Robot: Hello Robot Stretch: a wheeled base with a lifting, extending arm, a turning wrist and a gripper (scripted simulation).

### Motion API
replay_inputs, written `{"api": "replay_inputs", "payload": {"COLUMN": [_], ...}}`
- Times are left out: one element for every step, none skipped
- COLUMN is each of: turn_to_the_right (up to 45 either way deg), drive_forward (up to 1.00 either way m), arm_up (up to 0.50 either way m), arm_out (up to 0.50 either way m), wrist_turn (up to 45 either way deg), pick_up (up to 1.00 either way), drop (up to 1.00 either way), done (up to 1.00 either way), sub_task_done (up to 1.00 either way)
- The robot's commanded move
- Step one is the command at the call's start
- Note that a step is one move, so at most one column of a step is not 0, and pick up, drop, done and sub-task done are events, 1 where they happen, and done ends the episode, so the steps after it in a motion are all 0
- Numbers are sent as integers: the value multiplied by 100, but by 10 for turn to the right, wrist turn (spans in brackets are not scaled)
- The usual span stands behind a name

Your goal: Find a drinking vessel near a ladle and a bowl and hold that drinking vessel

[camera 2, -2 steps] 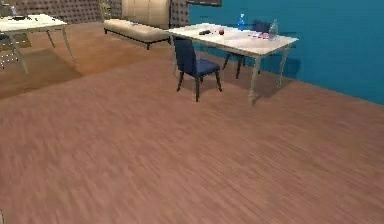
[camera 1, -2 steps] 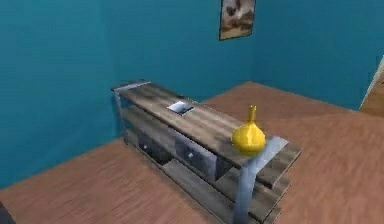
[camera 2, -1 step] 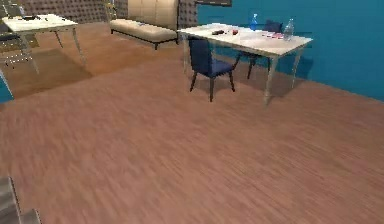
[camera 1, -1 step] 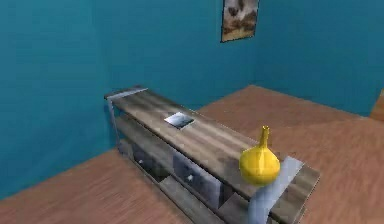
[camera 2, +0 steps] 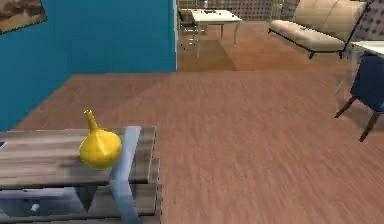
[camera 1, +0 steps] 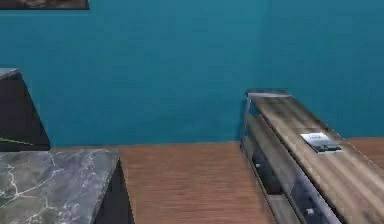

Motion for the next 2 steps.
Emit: {"api": "replay_inputs", "payload": {"turn_to_the_right": [0, -450], "drive_forward": [80, 0], "arm_up": [0, 0], "arm_out": [0, 0], "wrist_turn": [0, 0], "pick_up": [0, 0], "drop": [0, 0], "done": [0, 0], "sub_task_done": [0, 0]}}
